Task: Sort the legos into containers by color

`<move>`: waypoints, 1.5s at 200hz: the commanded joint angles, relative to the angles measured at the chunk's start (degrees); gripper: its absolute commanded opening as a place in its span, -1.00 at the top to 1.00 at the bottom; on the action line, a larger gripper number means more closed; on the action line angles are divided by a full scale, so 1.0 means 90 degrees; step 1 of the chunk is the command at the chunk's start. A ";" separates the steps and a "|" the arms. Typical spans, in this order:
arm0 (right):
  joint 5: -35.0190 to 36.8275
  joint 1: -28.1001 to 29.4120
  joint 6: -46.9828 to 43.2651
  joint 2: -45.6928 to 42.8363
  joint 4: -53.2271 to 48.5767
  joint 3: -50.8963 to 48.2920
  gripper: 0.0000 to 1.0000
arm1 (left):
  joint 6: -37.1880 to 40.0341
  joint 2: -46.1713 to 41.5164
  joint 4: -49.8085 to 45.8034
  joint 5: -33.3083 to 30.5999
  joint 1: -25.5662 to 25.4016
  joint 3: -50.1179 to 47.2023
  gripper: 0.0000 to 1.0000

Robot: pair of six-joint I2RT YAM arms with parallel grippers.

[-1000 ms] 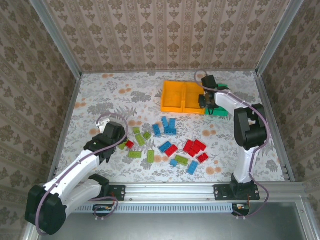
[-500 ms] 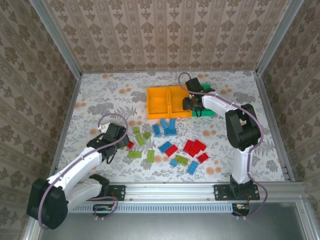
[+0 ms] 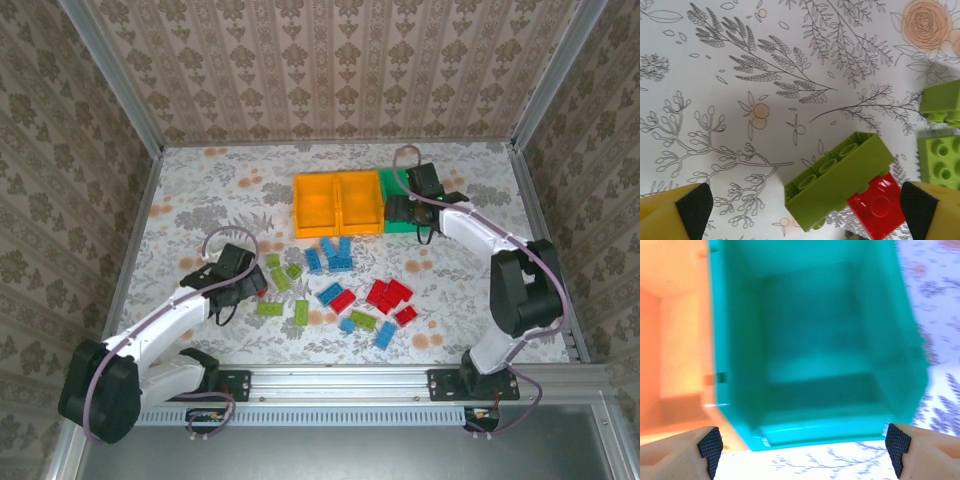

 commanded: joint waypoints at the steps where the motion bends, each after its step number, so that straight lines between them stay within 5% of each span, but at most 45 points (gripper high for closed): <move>1: -0.0128 -0.0256 0.0175 -0.0303 0.0130 -0.0402 -0.77 | -0.0458 0.0126 -0.0248 0.0177 0.0025 0.0373 -1.00; 149: -0.0399 -0.1038 0.0362 -0.0802 0.0641 -0.1726 -0.81 | -0.2284 0.1427 -0.0744 0.0914 0.0249 0.0861 -1.00; 300: -0.0450 -0.1095 0.0480 -0.1259 0.0632 -0.2209 -0.82 | -0.2194 0.1946 -0.0098 0.1358 0.0606 0.0788 -0.90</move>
